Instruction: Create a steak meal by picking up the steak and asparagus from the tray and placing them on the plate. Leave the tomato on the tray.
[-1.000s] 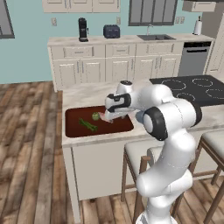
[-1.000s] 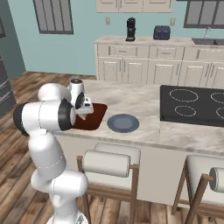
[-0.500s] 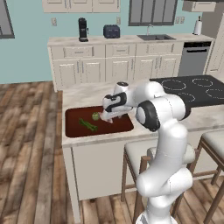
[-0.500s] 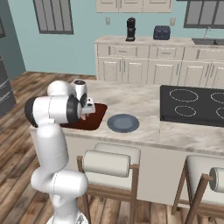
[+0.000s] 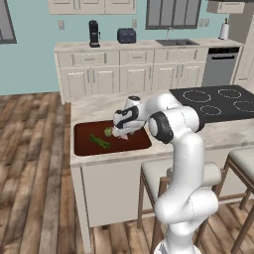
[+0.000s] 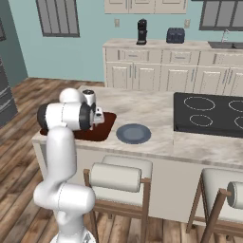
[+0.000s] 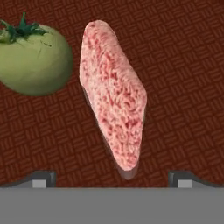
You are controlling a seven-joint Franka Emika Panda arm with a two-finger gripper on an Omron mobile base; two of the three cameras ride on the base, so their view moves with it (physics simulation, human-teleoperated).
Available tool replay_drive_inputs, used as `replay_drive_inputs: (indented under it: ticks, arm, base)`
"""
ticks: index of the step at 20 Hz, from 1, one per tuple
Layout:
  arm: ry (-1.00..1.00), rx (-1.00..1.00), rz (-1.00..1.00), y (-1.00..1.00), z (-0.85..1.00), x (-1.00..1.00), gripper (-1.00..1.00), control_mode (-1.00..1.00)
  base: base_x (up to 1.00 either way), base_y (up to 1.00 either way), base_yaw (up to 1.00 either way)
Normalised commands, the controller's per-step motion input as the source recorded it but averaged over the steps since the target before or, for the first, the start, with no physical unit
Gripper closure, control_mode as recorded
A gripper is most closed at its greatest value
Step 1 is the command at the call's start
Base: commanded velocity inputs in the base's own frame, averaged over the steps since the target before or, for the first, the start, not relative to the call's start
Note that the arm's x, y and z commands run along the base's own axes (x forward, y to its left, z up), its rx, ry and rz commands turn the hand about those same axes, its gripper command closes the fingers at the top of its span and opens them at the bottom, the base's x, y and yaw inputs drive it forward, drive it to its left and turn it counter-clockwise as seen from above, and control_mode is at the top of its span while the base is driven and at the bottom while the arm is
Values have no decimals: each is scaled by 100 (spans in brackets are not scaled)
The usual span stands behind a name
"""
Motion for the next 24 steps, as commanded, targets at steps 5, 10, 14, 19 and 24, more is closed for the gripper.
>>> replay_drive_inputs:
  ticks: [5, 10, 14, 19, 24]
  arm:
    - [0, 0, 0, 3, -29, 43, -100, -100]
    - [0, 0, 0, 2, -28, 45, -100, -100]
    - [0, 0, 0, 14, -31, 34, 100, -100]
    - [0, 0, 0, 11, -19, 1, 100, -100]
    - [-2, 0, 0, 0, 0, -4, 100, -100]
  base:
    - [0, 0, 0]
    - [0, 0, 0]
    - [0, 0, 0]
    - [0, 0, 0]
    - [0, 0, 0]
